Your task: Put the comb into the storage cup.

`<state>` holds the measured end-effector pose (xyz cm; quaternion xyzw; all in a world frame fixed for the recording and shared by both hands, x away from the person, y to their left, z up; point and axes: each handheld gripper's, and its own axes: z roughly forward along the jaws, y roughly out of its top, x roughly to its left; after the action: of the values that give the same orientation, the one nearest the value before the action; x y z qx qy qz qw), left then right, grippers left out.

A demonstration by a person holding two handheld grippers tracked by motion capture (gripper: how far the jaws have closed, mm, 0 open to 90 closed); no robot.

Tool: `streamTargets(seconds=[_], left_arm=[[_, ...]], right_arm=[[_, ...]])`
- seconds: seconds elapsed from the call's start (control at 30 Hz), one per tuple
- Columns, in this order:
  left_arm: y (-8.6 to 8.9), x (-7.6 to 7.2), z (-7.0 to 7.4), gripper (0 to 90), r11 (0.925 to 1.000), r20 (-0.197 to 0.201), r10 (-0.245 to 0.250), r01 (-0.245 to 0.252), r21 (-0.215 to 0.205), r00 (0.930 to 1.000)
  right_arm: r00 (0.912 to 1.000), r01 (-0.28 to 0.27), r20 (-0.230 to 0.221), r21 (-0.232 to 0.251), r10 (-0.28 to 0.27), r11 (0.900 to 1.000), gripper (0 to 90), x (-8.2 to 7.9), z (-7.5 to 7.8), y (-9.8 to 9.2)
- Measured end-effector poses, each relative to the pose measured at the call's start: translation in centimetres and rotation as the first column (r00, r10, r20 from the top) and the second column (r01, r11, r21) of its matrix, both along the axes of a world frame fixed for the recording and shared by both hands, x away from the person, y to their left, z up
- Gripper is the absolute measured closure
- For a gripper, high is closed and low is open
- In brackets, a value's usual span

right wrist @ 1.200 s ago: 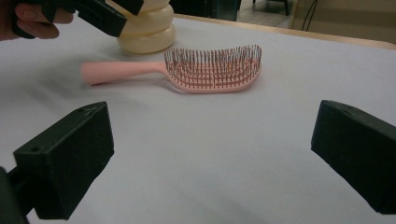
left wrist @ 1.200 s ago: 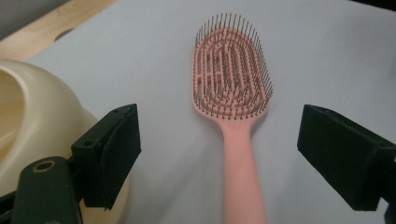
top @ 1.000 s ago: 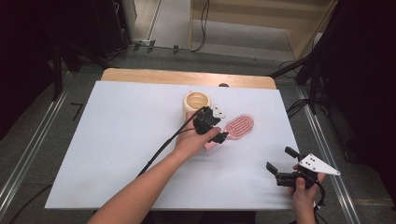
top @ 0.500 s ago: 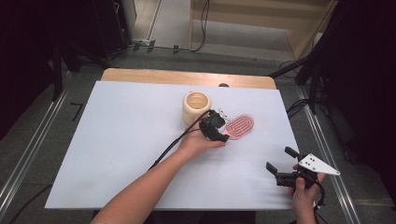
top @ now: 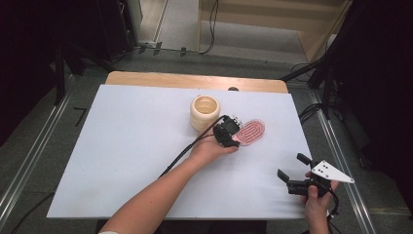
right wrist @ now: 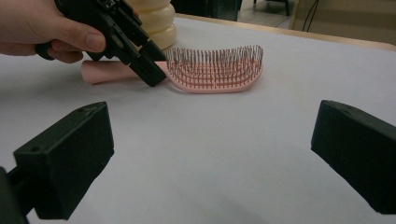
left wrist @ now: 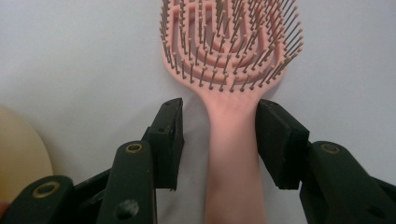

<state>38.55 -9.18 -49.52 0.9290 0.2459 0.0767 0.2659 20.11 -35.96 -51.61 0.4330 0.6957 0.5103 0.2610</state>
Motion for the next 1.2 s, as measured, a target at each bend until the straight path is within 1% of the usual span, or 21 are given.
streamTargets(seconds=[0.07, 0.13, 0.17, 0.2, 0.27, 0.37, 0.47, 0.5, 0.6, 0.67, 0.77, 0.8, 0.83, 0.97, 1.0, 1.1, 1.2], left_arm=[[0.0, 0.0, 0.0, 58.5, 1.0, 0.002, -0.005, 0.005, -0.005, 1.0], [0.1, 0.1, 0.0, 68.1, 0.9999, -0.004, -0.008, 0.008, -0.013, 1.0], [0.2, 0.2, 0.0, 68.9, 0.9998, -0.011, -0.002, 0.002, -0.019, 0.9999], [0.2, 0.2, 0.0, 69.3, 0.9999, -0.014, -0.004, 0.004, -0.016, 0.9999], [0.3, 0.2, 0.0, 69.7, 0.9997, -0.008, -0.012, 0.012, -0.023, 0.9999], [0.4, 0.3, 0.0, 70.0, 0.9994, -0.003, -0.026, 0.026, -0.023, 0.9996], [0.5, 0.2, 0.0, 70.2, 0.9987, 0.009, -0.027, 0.028, -0.043, 0.9996], [0.6, 0.2, 0.0, 70.2, 0.9982, 0.016, -0.023, 0.024, -0.056, 0.9996], [0.8, 0.0, 0.3, 70.3, 0.9951, 0.03, -0.016, 0.019, -0.097, 0.9994], [0.9, -0.2, 0.6, 70.3, 0.9942, 0.045, -0.021, 0.025, -0.104, 0.9988], [1.1, -0.4, 0.9, 70.3, 0.9917, 0.058, -0.031, 0.038, -0.123, 0.9978], [1.2, -0.5, 1.0, 70.3, 0.9905, 0.06, -0.026, 0.034, -0.133, 0.9978], [1.3, -0.6, 1.1, 70.3, 0.9901, 0.064, -0.031, 0.04, -0.135, 0.9974], [2.0, -0.8, 1.5, 70.3, 0.9866, 0.084, -0.025, 0.038, -0.159, 0.9961], [2.2, -0.8, 1.6, 70.3, 0.9866, 0.087, -0.028, 0.042, -0.158, 0.9958], [2.8, -0.9, 1.9, 70.3, 0.9821, 0.094, -0.018, 0.035, -0.185, 0.9954], [3.3, -1.1, 2.1, 70.3, 0.9791, 0.104, -0.007, 0.028, -0.201, 0.9946]], right_arm=[[1.0, 0.0, 0.001, -0.001, 0.0, 1.0, 0.0, 0.0, 0.0, 0.0], [1.0, 0.001, 0.0, -0.003, -0.001, 1.0, 0.0, 0.0, 0.0, 0.0], [1.0, 0.002, -0.002, -0.002, -0.002, 1.0, 0.0, 0.0, 0.0, 0.0], [1.0, 0.003, -0.002, -0.003, -0.003, 1.0, 0.0, 0.0, 0.0, 0.0], [1.0, 0.003, -0.002, -0.003, -0.003, 1.0, 0.0, 0.0, 0.0, 0.0], [1.0, 0.003, -0.002, -0.003, -0.003, 1.0, 0.0, 0.0, 0.0, 0.0], [1.0, 0.004, 0.001, -0.008, -0.004, 1.0, 0.0, 0.1, 0.0, 0.0], [1.0, 0.005, 0.001, -0.008, -0.005, 1.0, 0.0, 0.1, 0.0, 0.0], [1.0, 0.005, 0.001, -0.009, -0.005, 1.0, 0.0, 0.0, 0.0, 0.0], [1.0, 0.008, 0.001, -0.002, -0.008, 1.0, 0.0, 0.0, 0.0, 0.0], [0.9999, 0.013, 0.003, 0.01, -0.013, 1.0, 0.0, 0.0, 0.1, -0.1], [0.9999, 0.016, 0.003, 0.009, -0.016, 1.0, 0.0, 0.0, 0.1, -0.2], [0.9999, 0.017, 0.003, 0.008, -0.017, 1.0, 0.0, 0.0, 0.1, -0.2], [0.9998, 0.02, 0.002, 0.004, -0.02, 1.0, 0.0, 0.0, 0.1, -0.1], [0.9997, 0.024, 0.001, 0.004, -0.024, 1.0, 0.0, 0.0, 0.2, -0.1], [0.9996, 0.028, 0.002, 0.011, -0.028, 1.0, 0.0, 0.0, 0.3, -0.2], [0.9994, 0.034, 0.0, 0.009, -0.034, 0.999, 0.0, 0.1, 0.3, -0.2]])
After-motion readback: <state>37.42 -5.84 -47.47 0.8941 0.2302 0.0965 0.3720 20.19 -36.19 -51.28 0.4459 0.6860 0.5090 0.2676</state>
